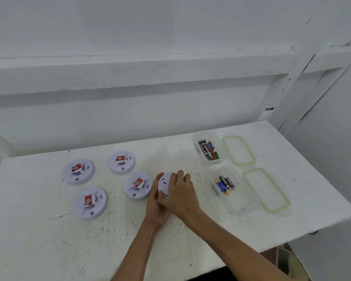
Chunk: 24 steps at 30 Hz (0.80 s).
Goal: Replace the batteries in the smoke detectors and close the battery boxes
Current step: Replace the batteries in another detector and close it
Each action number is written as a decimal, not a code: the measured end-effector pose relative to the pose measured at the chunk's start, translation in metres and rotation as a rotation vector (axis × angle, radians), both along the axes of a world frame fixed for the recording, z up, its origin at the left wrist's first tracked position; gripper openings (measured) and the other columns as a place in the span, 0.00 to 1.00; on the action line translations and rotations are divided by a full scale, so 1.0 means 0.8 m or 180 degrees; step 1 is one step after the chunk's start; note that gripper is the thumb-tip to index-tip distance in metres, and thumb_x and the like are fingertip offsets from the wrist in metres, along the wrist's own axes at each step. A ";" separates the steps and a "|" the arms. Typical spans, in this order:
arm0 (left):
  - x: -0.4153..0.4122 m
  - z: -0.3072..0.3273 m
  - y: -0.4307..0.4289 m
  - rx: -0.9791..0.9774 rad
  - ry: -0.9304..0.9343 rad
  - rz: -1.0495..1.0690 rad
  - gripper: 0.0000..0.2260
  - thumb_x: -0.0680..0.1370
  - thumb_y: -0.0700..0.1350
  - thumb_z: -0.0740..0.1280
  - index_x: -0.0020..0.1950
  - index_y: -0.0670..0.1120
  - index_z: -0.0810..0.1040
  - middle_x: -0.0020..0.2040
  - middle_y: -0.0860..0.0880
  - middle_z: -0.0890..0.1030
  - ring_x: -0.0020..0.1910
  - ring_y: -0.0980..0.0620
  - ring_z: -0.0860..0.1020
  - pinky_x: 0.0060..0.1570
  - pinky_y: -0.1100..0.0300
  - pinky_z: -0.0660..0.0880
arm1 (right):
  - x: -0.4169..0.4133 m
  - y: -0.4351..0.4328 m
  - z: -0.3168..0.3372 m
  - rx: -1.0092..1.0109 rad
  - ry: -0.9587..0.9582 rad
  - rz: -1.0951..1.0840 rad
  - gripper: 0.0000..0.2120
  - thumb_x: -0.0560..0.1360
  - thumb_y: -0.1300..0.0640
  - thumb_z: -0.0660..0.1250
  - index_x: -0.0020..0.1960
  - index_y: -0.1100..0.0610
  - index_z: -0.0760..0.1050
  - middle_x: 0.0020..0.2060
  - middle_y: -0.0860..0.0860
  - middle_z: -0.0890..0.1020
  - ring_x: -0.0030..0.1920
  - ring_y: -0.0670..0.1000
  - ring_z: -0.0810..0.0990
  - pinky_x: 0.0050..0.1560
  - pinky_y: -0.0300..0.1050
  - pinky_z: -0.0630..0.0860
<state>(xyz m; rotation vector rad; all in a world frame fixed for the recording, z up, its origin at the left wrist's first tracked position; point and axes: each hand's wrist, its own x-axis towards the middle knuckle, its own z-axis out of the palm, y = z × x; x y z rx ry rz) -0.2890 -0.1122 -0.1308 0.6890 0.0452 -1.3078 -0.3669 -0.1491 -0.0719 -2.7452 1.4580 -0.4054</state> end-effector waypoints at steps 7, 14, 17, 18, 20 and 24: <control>0.001 0.002 -0.001 -0.0013 -0.0061 -0.0040 0.16 0.83 0.49 0.59 0.68 0.49 0.77 0.68 0.41 0.80 0.63 0.42 0.82 0.62 0.45 0.79 | 0.007 0.004 0.003 0.0322 -0.0118 -0.0247 0.28 0.66 0.40 0.69 0.53 0.63 0.76 0.46 0.57 0.75 0.45 0.57 0.75 0.32 0.45 0.78; 0.001 0.009 -0.003 0.0073 -0.0065 -0.0160 0.22 0.82 0.52 0.58 0.76 0.48 0.71 0.73 0.39 0.76 0.67 0.39 0.78 0.64 0.43 0.79 | -0.046 -0.016 -0.018 0.0712 -0.0766 0.0309 0.37 0.71 0.32 0.63 0.71 0.56 0.68 0.64 0.51 0.70 0.64 0.50 0.67 0.51 0.42 0.79; 0.002 0.004 -0.006 0.0129 -0.0069 -0.0237 0.24 0.82 0.52 0.59 0.79 0.50 0.69 0.75 0.38 0.73 0.73 0.36 0.73 0.68 0.41 0.76 | -0.063 -0.008 -0.034 0.0635 -0.0745 0.0486 0.38 0.71 0.34 0.66 0.73 0.54 0.67 0.69 0.54 0.68 0.70 0.52 0.64 0.56 0.44 0.78; 0.003 0.003 -0.006 0.0109 -0.0028 -0.0256 0.24 0.83 0.52 0.58 0.79 0.50 0.69 0.76 0.38 0.73 0.74 0.35 0.72 0.68 0.40 0.75 | -0.066 -0.006 -0.038 0.0606 -0.0715 0.0534 0.37 0.72 0.35 0.66 0.74 0.54 0.66 0.71 0.54 0.67 0.72 0.53 0.63 0.58 0.45 0.77; 0.001 0.004 -0.007 0.0068 0.0053 -0.0326 0.22 0.85 0.51 0.55 0.79 0.50 0.68 0.75 0.37 0.73 0.73 0.35 0.73 0.66 0.40 0.77 | -0.072 -0.008 -0.037 0.0585 -0.0732 0.0540 0.33 0.74 0.37 0.63 0.74 0.53 0.67 0.71 0.52 0.66 0.73 0.52 0.61 0.58 0.44 0.78; 0.004 -0.003 -0.008 0.0031 0.0221 -0.0437 0.24 0.85 0.51 0.54 0.81 0.49 0.64 0.77 0.38 0.70 0.76 0.35 0.68 0.71 0.39 0.73 | -0.075 -0.018 -0.032 0.0551 -0.0651 0.0626 0.29 0.75 0.41 0.63 0.73 0.52 0.68 0.70 0.52 0.67 0.72 0.52 0.61 0.48 0.45 0.82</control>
